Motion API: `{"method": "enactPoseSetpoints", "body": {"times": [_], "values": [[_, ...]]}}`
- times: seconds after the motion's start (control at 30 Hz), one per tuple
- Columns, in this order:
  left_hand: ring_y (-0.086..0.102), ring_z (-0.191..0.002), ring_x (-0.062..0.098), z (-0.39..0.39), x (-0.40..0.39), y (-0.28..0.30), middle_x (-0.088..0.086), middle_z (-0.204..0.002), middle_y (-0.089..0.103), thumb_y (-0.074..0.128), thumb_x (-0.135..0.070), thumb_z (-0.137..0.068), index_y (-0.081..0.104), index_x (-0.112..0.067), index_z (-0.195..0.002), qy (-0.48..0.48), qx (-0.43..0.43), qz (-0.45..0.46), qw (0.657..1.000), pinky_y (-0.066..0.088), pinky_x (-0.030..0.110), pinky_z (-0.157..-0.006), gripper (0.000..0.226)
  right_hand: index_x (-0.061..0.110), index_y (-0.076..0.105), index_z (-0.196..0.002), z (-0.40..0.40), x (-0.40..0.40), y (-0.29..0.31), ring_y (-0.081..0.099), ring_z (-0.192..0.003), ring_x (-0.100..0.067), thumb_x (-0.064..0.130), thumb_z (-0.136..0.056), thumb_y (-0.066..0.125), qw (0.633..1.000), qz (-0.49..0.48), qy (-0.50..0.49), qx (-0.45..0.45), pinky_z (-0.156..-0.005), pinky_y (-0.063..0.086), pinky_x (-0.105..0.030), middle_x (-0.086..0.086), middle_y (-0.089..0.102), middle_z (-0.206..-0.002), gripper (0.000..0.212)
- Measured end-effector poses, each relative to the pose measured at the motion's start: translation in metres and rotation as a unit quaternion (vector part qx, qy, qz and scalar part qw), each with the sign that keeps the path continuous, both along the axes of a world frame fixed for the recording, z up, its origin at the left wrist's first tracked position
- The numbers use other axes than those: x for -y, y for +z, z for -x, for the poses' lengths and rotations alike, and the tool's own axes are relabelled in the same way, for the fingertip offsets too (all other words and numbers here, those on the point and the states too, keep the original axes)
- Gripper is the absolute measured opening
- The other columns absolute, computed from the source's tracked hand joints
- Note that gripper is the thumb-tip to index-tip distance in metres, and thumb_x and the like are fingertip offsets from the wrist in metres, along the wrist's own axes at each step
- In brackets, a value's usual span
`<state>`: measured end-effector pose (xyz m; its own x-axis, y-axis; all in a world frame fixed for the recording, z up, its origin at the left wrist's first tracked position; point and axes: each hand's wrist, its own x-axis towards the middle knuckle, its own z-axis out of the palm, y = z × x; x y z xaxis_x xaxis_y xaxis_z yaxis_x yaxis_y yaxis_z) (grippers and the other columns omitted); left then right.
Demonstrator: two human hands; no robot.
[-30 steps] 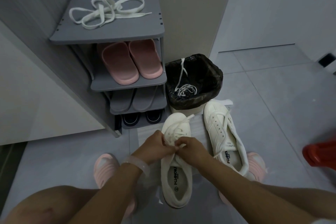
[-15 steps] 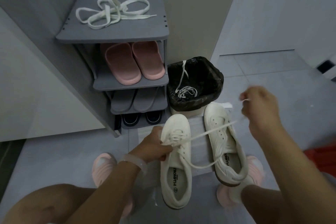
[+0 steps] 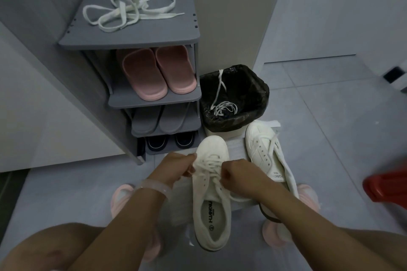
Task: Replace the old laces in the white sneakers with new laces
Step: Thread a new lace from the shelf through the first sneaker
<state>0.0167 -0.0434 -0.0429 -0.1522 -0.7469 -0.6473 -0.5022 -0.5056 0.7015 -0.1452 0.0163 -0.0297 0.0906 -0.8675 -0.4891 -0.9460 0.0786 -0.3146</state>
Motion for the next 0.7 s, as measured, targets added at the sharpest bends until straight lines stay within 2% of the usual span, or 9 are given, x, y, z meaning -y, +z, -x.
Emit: {"method": "enactPoseSetpoints", "body": {"times": [0.1, 0.17, 0.27, 0.3, 0.37, 0.47, 0.57, 0.7], "values": [[0.049, -0.077, 0.019, -0.005, -0.004, -0.006, 0.006, -0.084, 0.050, 0.055, -0.015, -0.087, 0.046, -0.009, -0.079, -0.070, 0.133, 0.133, 0.980, 0.035, 0.021, -0.056, 0.013, 0.018, 0.046, -0.077, 0.000, -0.001, -0.001, 0.053, -0.079, -0.019, 0.023, -0.086, 0.055, 0.994, -0.025, -0.065, 0.082, -0.067, 0.042, -0.028, -0.003, 0.056, -0.088, 0.014], [0.051, -0.078, 0.019, -0.003, -0.008, 0.001, 0.006, -0.089, 0.050, 0.054, -0.016, -0.087, 0.042, -0.012, -0.084, -0.104, 0.142, 0.182, 0.967, 0.037, 0.021, -0.058, 0.013, 0.017, 0.051, -0.084, 0.003, 0.001, 0.001, 0.057, -0.082, -0.018, 0.021, -0.085, 0.058, 0.983, -0.019, -0.119, 0.140, -0.070, 0.044, -0.028, -0.002, 0.058, -0.087, 0.008], [0.062, -0.061, 0.017, 0.004, -0.013, 0.016, 0.003, -0.072, 0.056, 0.057, -0.027, -0.088, 0.045, -0.014, -0.070, -0.196, 0.096, 0.108, 0.970, 0.048, 0.024, -0.057, 0.025, 0.016, 0.061, -0.094, 0.008, 0.004, 0.002, 0.056, -0.085, -0.017, 0.032, -0.089, 0.056, 0.991, 0.005, -0.098, 0.089, -0.073, 0.044, -0.029, -0.001, 0.059, -0.089, 0.018], [0.062, -0.056, 0.015, 0.006, -0.017, 0.019, 0.001, -0.067, 0.058, 0.058, -0.030, -0.088, 0.048, -0.014, -0.067, -0.245, 0.099, 0.082, 0.961, 0.050, 0.024, -0.056, 0.028, 0.015, 0.064, -0.092, 0.008, 0.004, 0.001, 0.054, -0.080, -0.015, 0.035, -0.089, 0.055, 0.994, 0.004, -0.085, 0.074, -0.070, 0.042, -0.028, 0.001, 0.058, -0.083, 0.022], [0.064, -0.057, 0.016, 0.006, -0.024, 0.016, 0.002, -0.061, 0.060, 0.061, -0.030, -0.087, 0.051, -0.012, -0.061, -0.310, 0.116, 0.077, 0.941, 0.053, 0.025, -0.060, 0.032, 0.014, 0.068, -0.085, 0.008, 0.004, 0.003, 0.051, -0.069, -0.010, 0.033, -0.089, 0.056, 0.992, -0.020, -0.080, 0.099, -0.065, 0.040, -0.027, 0.006, 0.055, -0.071, 0.023], [0.065, -0.058, 0.016, 0.001, -0.024, 0.004, 0.006, -0.063, 0.063, 0.059, -0.022, -0.088, 0.055, -0.010, -0.058, -0.265, 0.071, 0.020, 0.961, 0.057, 0.027, -0.066, 0.032, 0.017, 0.068, -0.075, 0.018, 0.005, 0.017, 0.049, -0.065, -0.005, 0.027, -0.089, 0.057, 0.981, -0.065, -0.103, 0.152, -0.062, 0.038, -0.021, 0.006, 0.057, -0.070, 0.021], [0.066, -0.058, 0.014, -0.002, -0.018, 0.001, 0.009, -0.069, 0.066, 0.058, -0.019, -0.089, 0.063, -0.002, -0.070, -0.222, 0.045, -0.056, 0.972, 0.059, 0.024, -0.064, 0.025, 0.020, 0.061, -0.061, 0.042, 0.003, 0.039, 0.038, -0.050, -0.006, 0.022, -0.087, 0.059, 0.967, -0.080, -0.161, 0.179, -0.047, 0.030, -0.017, 0.007, 0.044, -0.054, 0.026], [0.067, -0.056, 0.012, -0.004, -0.017, 0.000, 0.010, -0.071, 0.066, 0.059, -0.018, -0.090, 0.063, -0.001, -0.075, -0.204, 0.017, -0.091, 0.975, 0.057, 0.021, -0.060, 0.023, 0.014, 0.063, -0.057, 0.082, -0.006, 0.065, 0.027, -0.038, -0.006, 0.016, -0.086, 0.062, 0.944, -0.089, -0.234, 0.213, -0.039, 0.022, -0.017, 0.008, 0.033, -0.043, 0.029]]}}
